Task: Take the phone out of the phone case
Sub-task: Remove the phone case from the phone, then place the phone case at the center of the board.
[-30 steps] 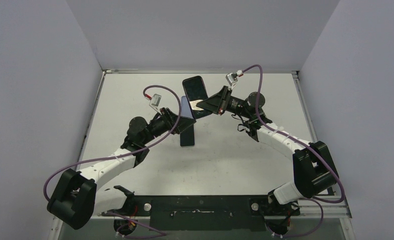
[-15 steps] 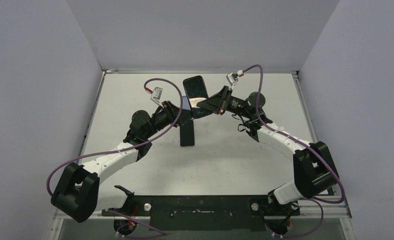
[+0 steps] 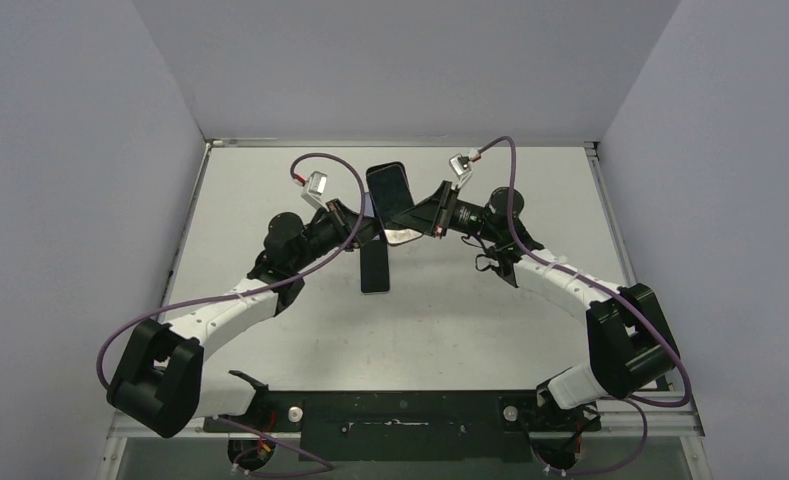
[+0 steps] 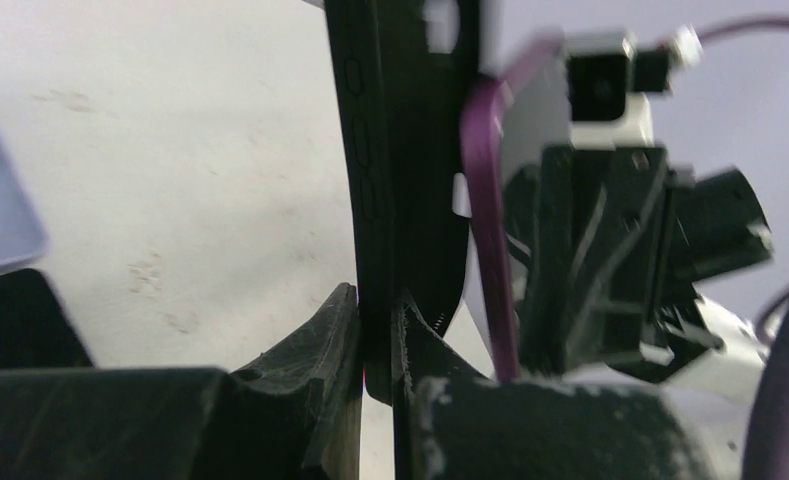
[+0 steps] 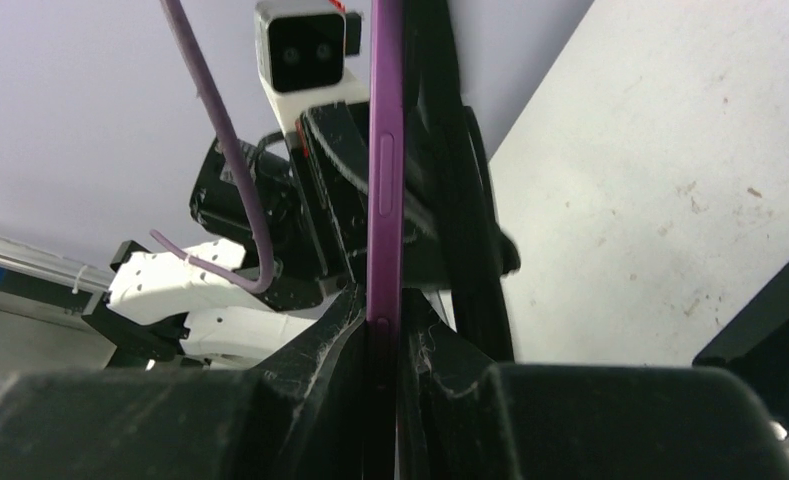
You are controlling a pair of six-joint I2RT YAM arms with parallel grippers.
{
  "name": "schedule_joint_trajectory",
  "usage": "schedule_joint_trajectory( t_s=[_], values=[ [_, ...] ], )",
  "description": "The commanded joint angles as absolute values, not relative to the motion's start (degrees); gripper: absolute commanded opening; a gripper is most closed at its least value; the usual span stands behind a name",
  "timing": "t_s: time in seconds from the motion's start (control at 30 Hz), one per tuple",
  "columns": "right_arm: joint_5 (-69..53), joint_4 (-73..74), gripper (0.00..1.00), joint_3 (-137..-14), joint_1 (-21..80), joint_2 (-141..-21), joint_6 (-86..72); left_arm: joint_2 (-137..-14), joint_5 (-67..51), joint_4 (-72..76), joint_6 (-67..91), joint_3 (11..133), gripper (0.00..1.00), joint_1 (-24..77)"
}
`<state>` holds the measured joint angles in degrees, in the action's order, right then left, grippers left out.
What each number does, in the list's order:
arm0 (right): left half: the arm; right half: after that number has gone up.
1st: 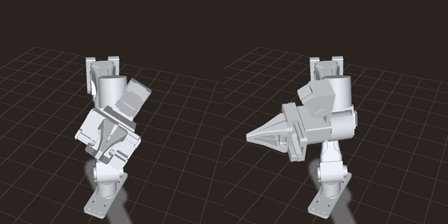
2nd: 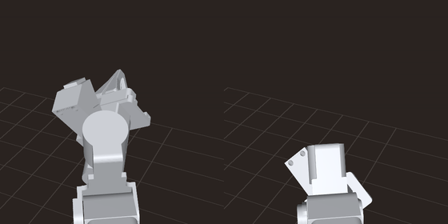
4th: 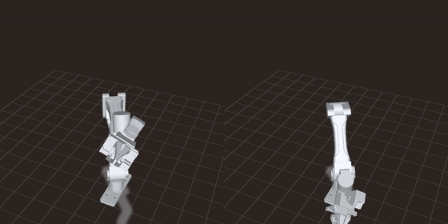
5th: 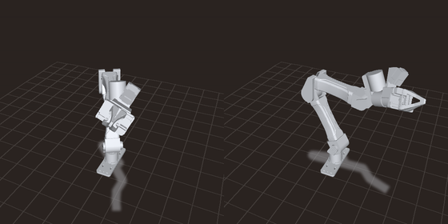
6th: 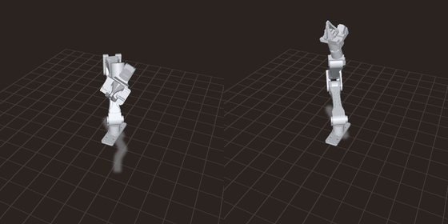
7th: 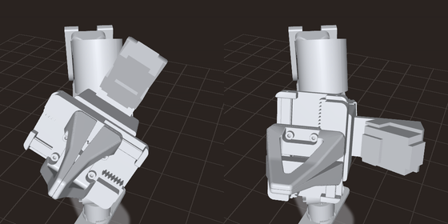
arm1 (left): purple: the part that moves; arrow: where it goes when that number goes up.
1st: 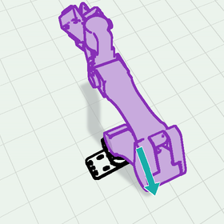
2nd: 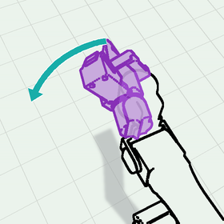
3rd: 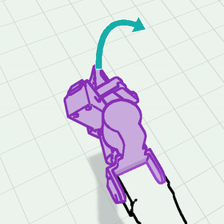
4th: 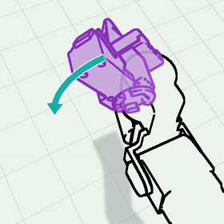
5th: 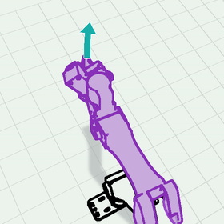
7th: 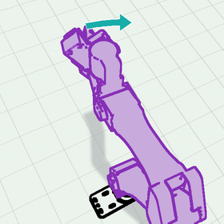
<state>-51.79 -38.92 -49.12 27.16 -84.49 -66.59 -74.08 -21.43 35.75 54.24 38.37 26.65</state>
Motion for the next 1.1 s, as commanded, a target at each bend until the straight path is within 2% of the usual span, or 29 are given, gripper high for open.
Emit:
schedule_joint_trajectory(
  t_s=[0.0,0.3,0.67,1.07],
  values=[
    [-55.74,-32.53,0.0,-51.04,29.36,-81.64,-58.89,-74.46,-13.54,32.44,52.95,42.61,0.0,22.35],
    [-54.94,-21.86,0.0,-52.48,27.89,-80.19,-50.84,-77.09,-9.89,19.93,40.5,45.7,0.0,18.05],
    [-53.96,-11.49,0.0,-53.97,23.62,-77.81,-42.29,-93.21,-24.28,2.47,19.22,59.18,0.0,8.53],
    [-53.08,-9.95,0.0,-53.13,21.85,-76.47,-41.35,-110.08,-32.57,-0.82,15.78,69.52,0.0,4.67]
  ],
)
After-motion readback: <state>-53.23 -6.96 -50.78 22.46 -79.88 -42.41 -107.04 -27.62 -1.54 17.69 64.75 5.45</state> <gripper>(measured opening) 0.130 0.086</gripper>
